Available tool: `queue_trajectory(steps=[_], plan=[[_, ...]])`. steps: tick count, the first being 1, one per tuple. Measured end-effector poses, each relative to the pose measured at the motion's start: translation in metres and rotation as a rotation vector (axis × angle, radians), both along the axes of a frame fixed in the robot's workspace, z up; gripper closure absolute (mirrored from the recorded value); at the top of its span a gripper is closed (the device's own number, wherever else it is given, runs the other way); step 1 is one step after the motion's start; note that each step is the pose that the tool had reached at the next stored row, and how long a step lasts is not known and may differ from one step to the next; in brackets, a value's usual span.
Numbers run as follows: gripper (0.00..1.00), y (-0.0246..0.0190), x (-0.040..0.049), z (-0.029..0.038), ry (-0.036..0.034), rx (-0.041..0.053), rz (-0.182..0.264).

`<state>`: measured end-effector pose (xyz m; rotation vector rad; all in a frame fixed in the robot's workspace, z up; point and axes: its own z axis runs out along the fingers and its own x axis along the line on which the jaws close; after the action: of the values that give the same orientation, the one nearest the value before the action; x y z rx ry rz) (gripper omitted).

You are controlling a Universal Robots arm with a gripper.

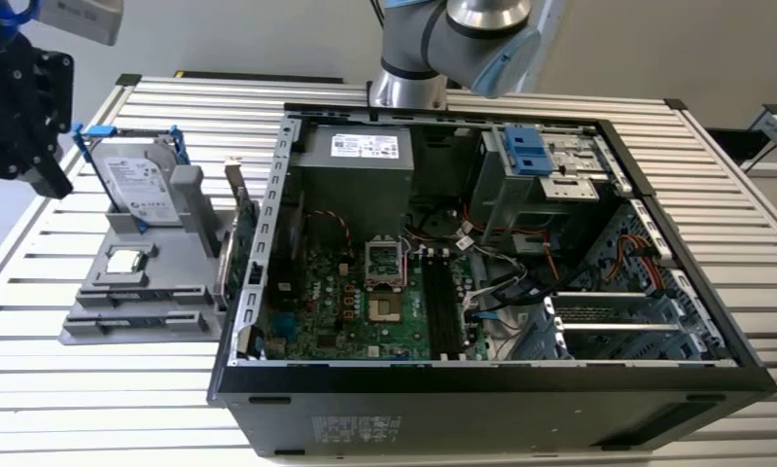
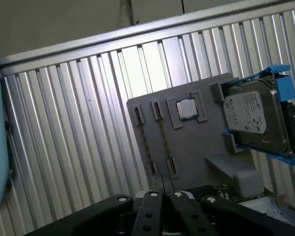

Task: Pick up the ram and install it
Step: 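Pick up the ram and move it above insertion slot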

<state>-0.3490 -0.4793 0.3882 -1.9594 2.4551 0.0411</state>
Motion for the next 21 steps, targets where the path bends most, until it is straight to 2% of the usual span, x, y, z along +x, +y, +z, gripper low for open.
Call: queue_trajectory(steps=[14,18,21], plan=[[1.0,0.0,0.0,0.0,-0.0001,0.0001,0.24],[1.0,0.0,0.0,0.0,-0.0001,0.0001,0.291],[1.0,0.0,0.0,0.0,-0.0001,0.0,0.313]])
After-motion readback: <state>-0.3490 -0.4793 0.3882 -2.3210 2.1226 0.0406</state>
